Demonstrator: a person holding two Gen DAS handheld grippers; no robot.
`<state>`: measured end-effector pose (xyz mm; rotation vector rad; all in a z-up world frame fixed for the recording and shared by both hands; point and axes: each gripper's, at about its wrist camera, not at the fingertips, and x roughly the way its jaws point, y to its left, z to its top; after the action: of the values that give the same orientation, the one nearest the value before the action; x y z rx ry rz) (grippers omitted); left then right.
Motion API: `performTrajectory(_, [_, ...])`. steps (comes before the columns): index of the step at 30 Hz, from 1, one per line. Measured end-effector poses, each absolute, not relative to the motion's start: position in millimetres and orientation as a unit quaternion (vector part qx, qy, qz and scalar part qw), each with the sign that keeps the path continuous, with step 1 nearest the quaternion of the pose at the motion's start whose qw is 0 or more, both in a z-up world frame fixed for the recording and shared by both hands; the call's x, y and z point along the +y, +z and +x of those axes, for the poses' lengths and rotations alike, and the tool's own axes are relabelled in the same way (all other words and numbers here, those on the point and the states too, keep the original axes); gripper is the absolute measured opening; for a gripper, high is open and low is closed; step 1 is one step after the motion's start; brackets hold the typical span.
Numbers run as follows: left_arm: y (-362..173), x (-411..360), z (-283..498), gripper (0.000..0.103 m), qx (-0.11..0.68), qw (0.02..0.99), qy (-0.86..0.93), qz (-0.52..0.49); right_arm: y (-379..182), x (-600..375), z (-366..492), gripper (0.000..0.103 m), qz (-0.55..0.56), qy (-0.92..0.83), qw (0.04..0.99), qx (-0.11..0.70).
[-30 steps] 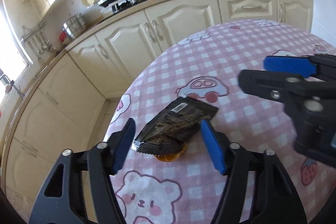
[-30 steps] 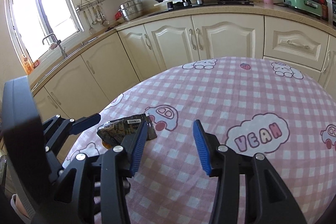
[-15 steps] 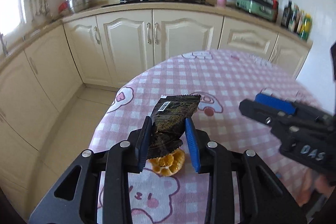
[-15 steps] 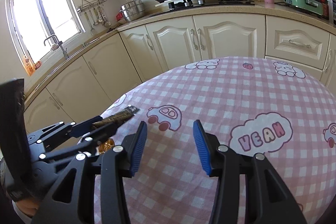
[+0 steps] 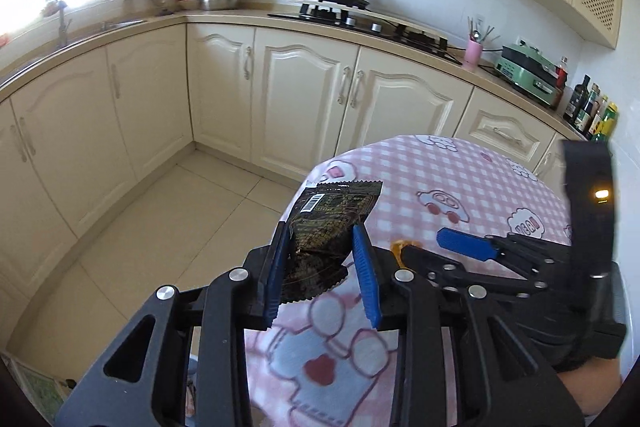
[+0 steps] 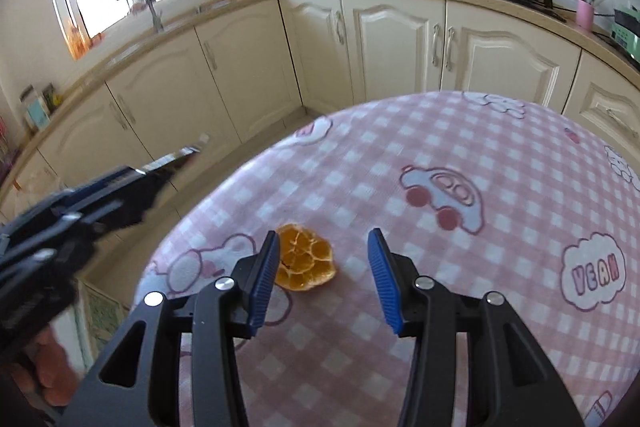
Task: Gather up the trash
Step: 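Grasp the dark snack wrapper with the left tool while the right tool grasps the orange peel, then carry both items over the blue bucket and open both tools to drop them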
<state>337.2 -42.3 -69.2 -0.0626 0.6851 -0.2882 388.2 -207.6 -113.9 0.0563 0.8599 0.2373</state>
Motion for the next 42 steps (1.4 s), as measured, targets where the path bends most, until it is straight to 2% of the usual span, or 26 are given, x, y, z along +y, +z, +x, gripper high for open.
performTrajectory(2, [-71,-34,333,0.03,0.336,0.931,-0.136,-0.036,-121,-200,392,0.045,0.017,0.111,0.896,0.429])
performTrajectory(3, [-72,-30,332,0.03,0.337,0.931,-0.135,-0.038,-119,-198,391,0.034,0.012,0.109,0.899,0.424])
performTrajectory(5, [-73,-22,326,0.03,0.337,0.931,-0.132,-0.044,-119,-191,390,0.02,0.003,0.114,0.898,0.426])
performTrajectory(8, [-74,-9,318,0.03,0.337,0.931,-0.13,-0.052,-116,-179,382,0.01,-0.01,0.111,0.9,0.421])
performTrajectory(13, [-72,20,296,0.03,0.329,0.935,-0.116,-0.067,-101,-145,360,0.009,-0.034,0.132,0.907,0.398])
performTrajectory(23, [-92,107,245,0.03,0.338,0.935,-0.039,-0.103,-81,-48,306,0.009,-0.015,0.26,0.888,0.379])
performTrajectory(33, [-142,165,217,0.03,0.38,0.916,0.044,-0.12,-123,46,282,0.009,-0.025,0.317,0.852,0.416])
performTrajectory(42, [-175,184,220,0.03,0.404,0.903,0.072,-0.129,-158,66,290,0.009,-0.006,0.308,0.848,0.432])
